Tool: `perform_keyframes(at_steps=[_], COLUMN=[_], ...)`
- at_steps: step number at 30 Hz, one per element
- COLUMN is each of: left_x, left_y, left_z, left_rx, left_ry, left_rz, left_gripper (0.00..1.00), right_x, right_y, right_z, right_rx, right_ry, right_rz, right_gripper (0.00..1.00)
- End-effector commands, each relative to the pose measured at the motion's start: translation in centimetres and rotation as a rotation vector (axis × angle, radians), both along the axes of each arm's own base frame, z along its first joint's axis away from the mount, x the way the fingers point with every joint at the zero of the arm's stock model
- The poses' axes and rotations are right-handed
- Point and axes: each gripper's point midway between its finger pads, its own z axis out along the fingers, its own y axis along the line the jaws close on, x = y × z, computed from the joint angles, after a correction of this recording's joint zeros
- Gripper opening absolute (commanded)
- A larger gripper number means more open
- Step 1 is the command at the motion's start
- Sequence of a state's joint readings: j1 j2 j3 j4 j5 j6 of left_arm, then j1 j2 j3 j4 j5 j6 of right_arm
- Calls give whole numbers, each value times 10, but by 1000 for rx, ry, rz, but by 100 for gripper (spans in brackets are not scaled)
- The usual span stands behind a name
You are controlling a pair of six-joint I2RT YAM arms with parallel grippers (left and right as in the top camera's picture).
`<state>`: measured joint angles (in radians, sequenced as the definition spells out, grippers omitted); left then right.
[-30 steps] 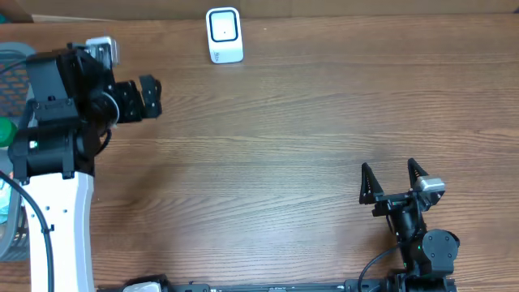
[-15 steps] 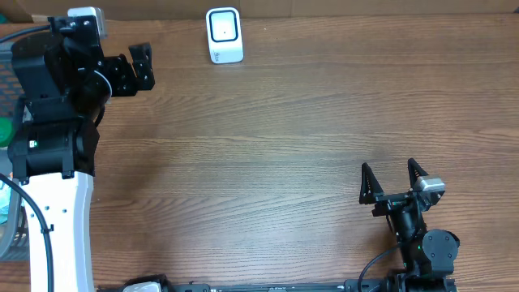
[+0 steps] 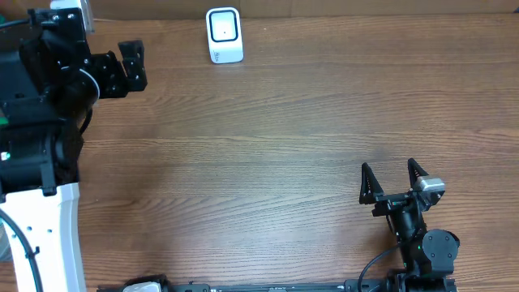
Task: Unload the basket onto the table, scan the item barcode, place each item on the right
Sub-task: 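Raise the left gripper and move it over the grey basket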
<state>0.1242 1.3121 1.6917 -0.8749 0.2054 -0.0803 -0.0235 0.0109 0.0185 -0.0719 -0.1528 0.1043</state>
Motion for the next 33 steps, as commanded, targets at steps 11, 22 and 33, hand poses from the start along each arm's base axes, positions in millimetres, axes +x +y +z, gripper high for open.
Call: perform_keyframes(at_steps=[11,22,33], left_x=[-36,-48,-66], left_y=[31,76,128], left_z=[-3,-8,-9], left_rx=[-56,-115,-198], left_ry=[122,139,127], left_rz=[152,319,540], left_gripper=[100,100,100], right_x=[0,0,0], right_y=[1,1,1], right_z=[-2,-2,-2], right_rx=[0,0,0], right_ry=[-2,-2,-2], right_rz=[1,1,1], right_gripper=[100,100,100])
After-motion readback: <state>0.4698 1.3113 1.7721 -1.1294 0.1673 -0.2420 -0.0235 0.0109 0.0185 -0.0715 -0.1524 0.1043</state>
